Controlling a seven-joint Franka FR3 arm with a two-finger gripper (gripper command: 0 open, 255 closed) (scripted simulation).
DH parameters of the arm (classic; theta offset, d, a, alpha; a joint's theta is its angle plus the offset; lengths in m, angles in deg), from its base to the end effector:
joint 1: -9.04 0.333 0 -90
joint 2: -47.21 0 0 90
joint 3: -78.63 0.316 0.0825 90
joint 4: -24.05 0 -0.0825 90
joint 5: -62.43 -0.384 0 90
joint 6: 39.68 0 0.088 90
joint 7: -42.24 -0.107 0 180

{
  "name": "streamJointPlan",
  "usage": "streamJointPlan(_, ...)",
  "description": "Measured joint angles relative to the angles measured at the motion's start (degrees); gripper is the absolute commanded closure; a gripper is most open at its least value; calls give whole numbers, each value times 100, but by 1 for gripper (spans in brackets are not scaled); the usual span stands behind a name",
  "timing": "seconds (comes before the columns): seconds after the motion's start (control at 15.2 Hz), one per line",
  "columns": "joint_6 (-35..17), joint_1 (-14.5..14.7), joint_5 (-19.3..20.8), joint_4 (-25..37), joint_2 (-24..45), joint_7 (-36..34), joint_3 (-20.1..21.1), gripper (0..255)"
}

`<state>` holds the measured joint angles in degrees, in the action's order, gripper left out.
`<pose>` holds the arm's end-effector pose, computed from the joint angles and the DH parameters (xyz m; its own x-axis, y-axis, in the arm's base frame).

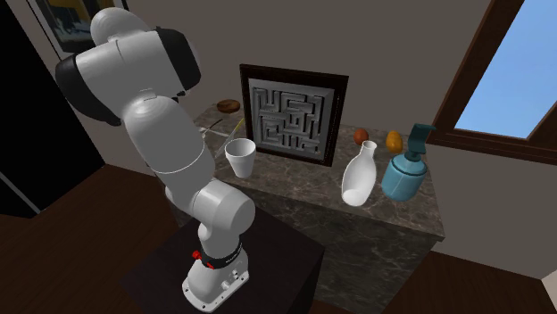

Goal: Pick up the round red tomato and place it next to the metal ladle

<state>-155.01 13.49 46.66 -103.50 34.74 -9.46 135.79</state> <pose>0.2129 0.4483 0.4142 0.9951 0.0232 -0.0958 0.0265 -0.9991 0.0323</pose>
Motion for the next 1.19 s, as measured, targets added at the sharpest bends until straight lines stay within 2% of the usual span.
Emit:
streamJointPlan(0.07,-1,0,1,0,1,0,1,255)
streamJointPlan(0.13,-1,0,1,0,1,-1,1,0)
streamJointPlan(0.53,-2,0,1,0,1,-1,1,0)
streamJointPlan(0.86,689,23,-74,509,-236,96,-230,0)
streamJointPlan(1.19,768,26,-79,567,-254,98,-250,0)
